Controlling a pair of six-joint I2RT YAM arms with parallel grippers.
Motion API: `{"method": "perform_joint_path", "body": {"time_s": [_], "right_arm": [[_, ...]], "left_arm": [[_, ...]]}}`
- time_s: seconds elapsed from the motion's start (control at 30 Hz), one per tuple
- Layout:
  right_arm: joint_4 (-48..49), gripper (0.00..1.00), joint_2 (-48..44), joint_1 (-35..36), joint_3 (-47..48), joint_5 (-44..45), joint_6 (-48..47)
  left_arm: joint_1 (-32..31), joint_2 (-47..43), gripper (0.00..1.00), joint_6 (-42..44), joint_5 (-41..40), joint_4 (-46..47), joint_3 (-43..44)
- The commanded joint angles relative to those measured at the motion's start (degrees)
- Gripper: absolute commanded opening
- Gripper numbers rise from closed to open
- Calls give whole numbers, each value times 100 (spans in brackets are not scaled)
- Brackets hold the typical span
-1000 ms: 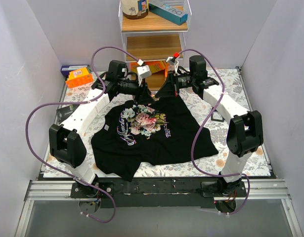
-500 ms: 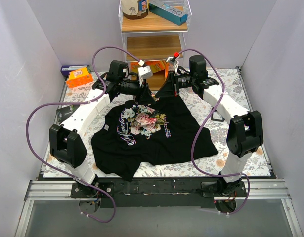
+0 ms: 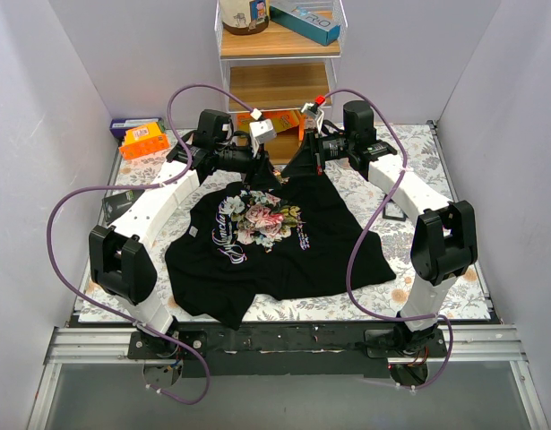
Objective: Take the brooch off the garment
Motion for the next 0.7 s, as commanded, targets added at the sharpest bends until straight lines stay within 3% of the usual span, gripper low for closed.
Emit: {"method": "perform_joint_path", "body": {"time_s": [0.0,0.67], "right_arm": [[179,1,-221,-40,-27,-78,-17],[135,1,-353,-13,-63,-61,-140]], "left_arm": [[-14,-142,36,67,-17,-11,255],[-14,-19,34,-170,-280,218,159]]}}
